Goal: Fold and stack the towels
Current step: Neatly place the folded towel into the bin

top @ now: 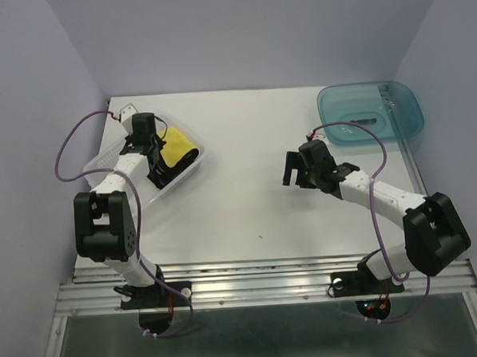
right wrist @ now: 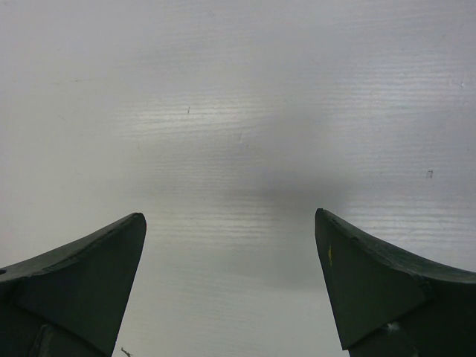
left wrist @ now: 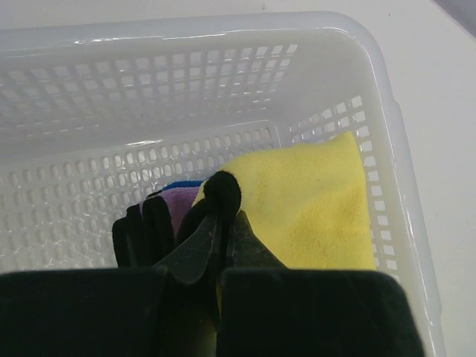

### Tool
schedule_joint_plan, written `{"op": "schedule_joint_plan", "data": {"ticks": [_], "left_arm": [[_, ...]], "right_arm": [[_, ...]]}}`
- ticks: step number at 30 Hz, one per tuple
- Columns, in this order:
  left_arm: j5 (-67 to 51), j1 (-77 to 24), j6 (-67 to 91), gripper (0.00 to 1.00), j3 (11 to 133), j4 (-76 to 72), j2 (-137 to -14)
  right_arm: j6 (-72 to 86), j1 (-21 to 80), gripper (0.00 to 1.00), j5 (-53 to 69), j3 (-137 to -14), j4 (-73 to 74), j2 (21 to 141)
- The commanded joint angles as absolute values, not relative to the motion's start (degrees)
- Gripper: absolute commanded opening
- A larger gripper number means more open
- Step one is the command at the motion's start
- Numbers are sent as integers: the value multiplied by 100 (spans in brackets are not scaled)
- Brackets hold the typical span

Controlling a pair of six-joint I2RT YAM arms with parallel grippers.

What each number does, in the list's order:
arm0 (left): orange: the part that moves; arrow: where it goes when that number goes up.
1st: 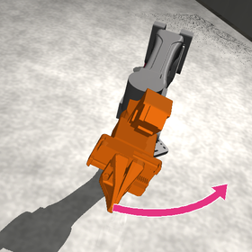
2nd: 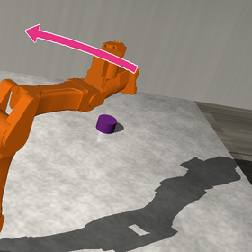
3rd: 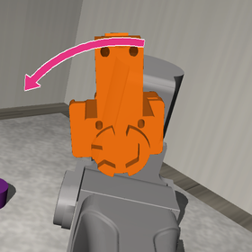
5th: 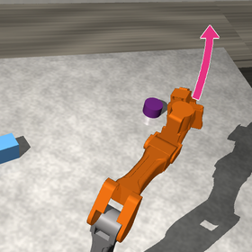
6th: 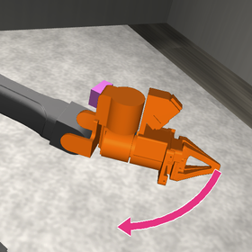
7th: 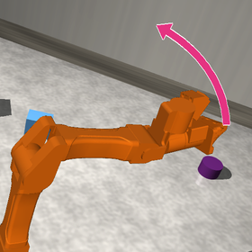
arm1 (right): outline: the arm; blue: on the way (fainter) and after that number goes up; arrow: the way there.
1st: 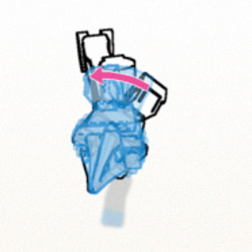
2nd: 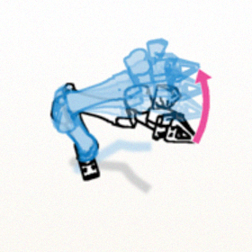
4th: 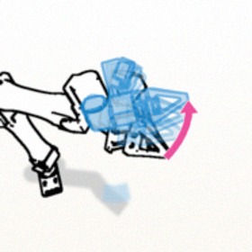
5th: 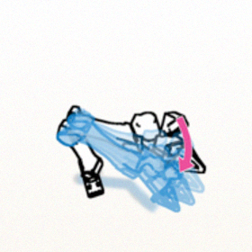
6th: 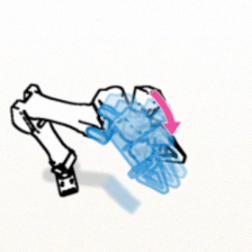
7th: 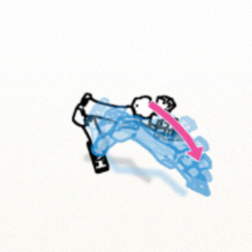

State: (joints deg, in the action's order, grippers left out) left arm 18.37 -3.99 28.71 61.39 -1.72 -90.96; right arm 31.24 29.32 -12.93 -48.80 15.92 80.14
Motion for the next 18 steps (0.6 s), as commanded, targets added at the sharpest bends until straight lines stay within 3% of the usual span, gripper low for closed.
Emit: {"op": "schedule_joint_plan", "data": {"ticks": [1,8,11,14,18], "left_arm": [[1486,-317,2681,0,6574,-10,-9430],[1293,-88,2900,0,7014,519,-9800],[1222,-88,2865,14,7022,527,-9782],[1344,-88,2865,20,7023,606,-9590],[1529,-88,2830,51,7136,817,-9317]], "right_arm": [[3050,2900,100,-1371,-5221,1441,8033],[3041,2900,100,-1371,-5212,1441,8051],[3050,2900,100,-1380,-5221,1476,8033],[3050,2900,100,-1397,-5221,1485,7981],[3059,2900,100,-1389,-5221,1512,7902]]}}
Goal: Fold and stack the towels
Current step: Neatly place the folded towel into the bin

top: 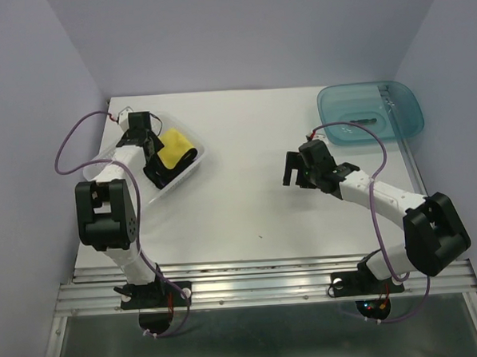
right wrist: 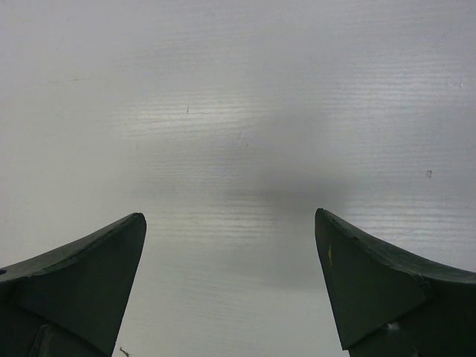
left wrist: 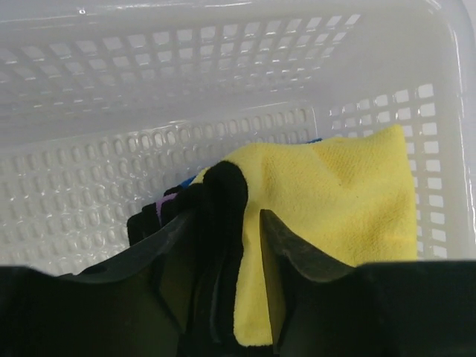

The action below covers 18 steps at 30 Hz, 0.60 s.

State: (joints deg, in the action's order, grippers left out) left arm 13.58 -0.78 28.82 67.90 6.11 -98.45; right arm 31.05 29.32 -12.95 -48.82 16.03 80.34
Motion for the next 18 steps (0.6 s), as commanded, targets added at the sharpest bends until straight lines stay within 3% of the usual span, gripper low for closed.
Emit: {"op": "schedule_joint_plan", "data": {"ticks": [1,8,14,18], "left_arm": [[1564,-97,2839,53,7189,930,-9264],[1031,-105,2699,86,7076,1038,-8702],[-525,-334,1514,93,6470,88,-8350],[-861,-343,862,95,6583,26,-8648]], "right_arm": [[3059,2900,100,-1380,-5221,1529,7875],[3041,2900,100,-1362,-5168,1591,7726],[3024,2900,100,-1292,-5107,1573,7673],[2980,2900,100,-1239,-5133,1591,7726]]}}
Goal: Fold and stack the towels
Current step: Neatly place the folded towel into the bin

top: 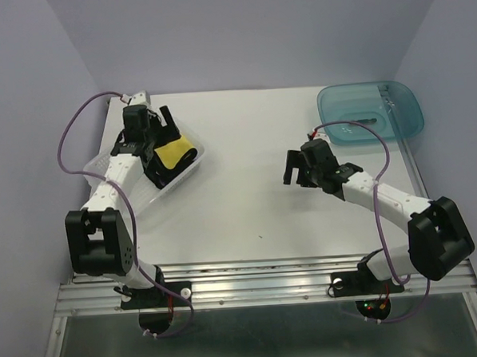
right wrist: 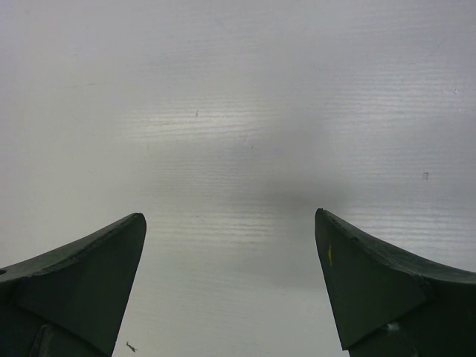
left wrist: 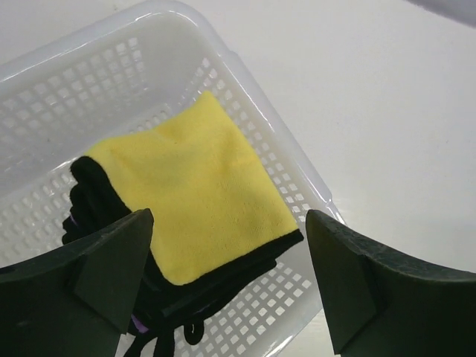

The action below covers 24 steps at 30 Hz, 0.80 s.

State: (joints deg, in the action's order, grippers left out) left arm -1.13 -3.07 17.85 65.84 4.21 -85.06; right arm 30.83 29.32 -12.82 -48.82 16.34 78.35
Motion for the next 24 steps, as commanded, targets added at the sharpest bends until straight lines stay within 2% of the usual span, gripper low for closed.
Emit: {"op": "schedule_joint_plan", "data": {"ticks": [1,5,13,20,24], "left_arm": [[-757,-343,827,96,6661,44,-8762],[-89,-334,747,96,7241,614,-9421],[-149,-220,624,96,7418,544,-10230],[-316,-176,633,96,7269,492,-10029],[-781,-176,589,96,7084,343,-9616]], "right_arm": [[2979,2900,100,-1213,-5133,1591,7734],[2944,2900,100,-1178,-5133,1565,7769],[2892,2900,100,-1178,-5133,1556,7822],[2874,2900,100,-1125,-5089,1556,7752],[2883,2909,100,-1125,-5045,1556,7655]]}}
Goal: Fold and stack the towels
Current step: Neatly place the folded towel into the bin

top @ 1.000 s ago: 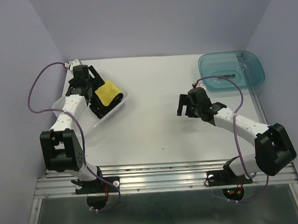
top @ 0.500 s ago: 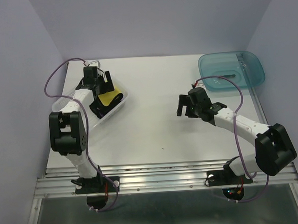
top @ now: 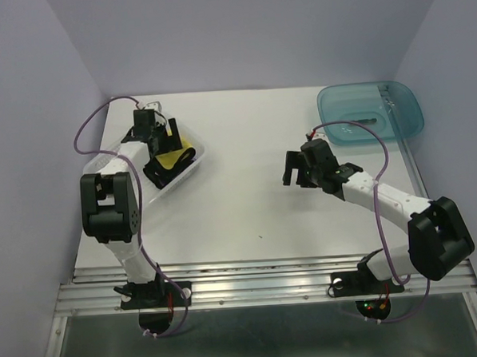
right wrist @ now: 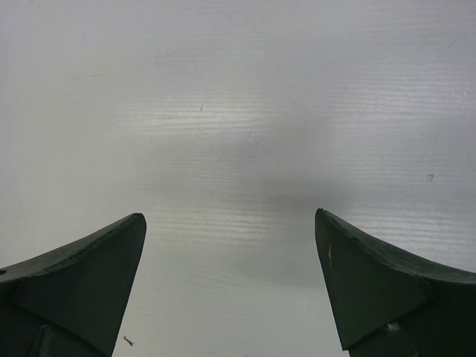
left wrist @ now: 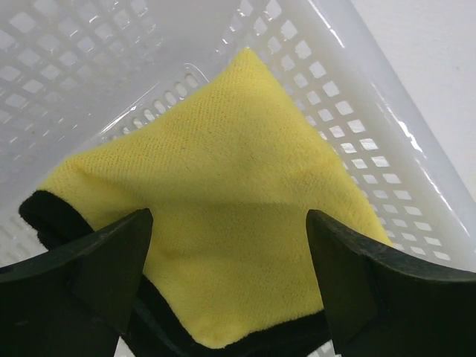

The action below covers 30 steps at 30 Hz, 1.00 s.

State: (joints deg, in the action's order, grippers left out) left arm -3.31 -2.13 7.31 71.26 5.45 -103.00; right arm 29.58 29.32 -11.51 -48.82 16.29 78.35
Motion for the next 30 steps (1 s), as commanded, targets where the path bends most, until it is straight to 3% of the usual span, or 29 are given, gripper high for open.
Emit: {"op": "schedule_joint_plan", "data": {"ticks": [1,9,11,12,13,15,19,30], "left_arm": [[-834,-184,598,96,7006,299,-9554],[-816,-387,624,96,6917,299,-9387],[-992,-439,668,91,6917,264,-9395],[-1176,-466,677,83,6926,264,-9404],[-1195,-544,712,56,6926,246,-9396],[-1055,-659,738,24,6900,255,-9396],[-905,-756,852,0,6873,246,-9536],[-694,-765,1063,0,6926,325,-10221]], "right_arm": [[2883,2900,100,-1125,-5036,1547,7638],[2909,2900,100,-1099,-5010,1556,7594],[2918,2909,100,-1099,-5010,1556,7603],[2918,2900,100,-1099,-5010,1564,7611],[2918,2900,100,-1099,-5010,1564,7629],[2918,2900,100,-1107,-5019,1564,7629],[2909,2909,100,-1134,-5027,1582,7655],[2909,2900,100,-1204,-5010,1608,7734]]}}
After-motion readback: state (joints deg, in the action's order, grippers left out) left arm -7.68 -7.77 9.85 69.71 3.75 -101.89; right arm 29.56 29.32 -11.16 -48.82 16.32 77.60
